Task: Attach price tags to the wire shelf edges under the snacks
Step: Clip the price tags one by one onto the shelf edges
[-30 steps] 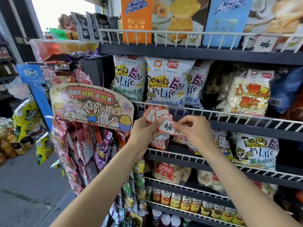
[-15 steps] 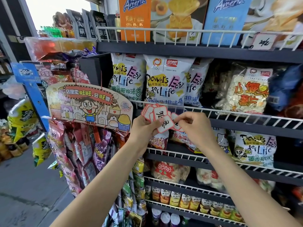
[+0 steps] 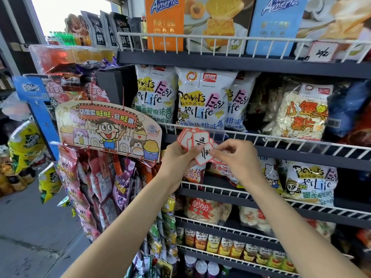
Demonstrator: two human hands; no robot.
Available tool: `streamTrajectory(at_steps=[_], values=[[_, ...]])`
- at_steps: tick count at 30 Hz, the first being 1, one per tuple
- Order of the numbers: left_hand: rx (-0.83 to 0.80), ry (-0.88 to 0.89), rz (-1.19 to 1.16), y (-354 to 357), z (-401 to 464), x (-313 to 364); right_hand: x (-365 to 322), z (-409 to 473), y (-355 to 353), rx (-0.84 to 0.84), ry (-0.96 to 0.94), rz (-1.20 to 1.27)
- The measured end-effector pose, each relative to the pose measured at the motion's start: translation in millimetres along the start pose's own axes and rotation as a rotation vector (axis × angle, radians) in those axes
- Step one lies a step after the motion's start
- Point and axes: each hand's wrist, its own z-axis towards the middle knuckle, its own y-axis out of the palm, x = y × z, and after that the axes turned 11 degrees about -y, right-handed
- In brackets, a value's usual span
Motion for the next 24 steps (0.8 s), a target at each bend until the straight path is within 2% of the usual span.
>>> streamTrajectory(at_steps=[2, 6, 8, 19, 24], values=[[0.050, 0.053, 0.080, 0.3, 0.3, -0.2, 0.7, -0.8, -0.5, 0.000, 0.007, 0.043], [0.235, 0.085, 0.081, -7.1, 2.5, 0.8, 4.6, -2.7, -7.2, 0.037, 0.064, 0.206], [0.257, 0.073, 0.102, -9.3, 3.9, -1.3, 6.2, -2.9, -9.7, 0.041, 0.089, 0.265], [0.140, 0.031, 0.045, 0.0, 4.2, -7.0, 6.6, -5.9, -1.7, -0.011, 0.095, 0.472], [0.081, 0.065, 0.189, 12.5, 4.6, -8.5, 9.9, -9.3, 1.5, 0.022, 0.081, 0.345]])
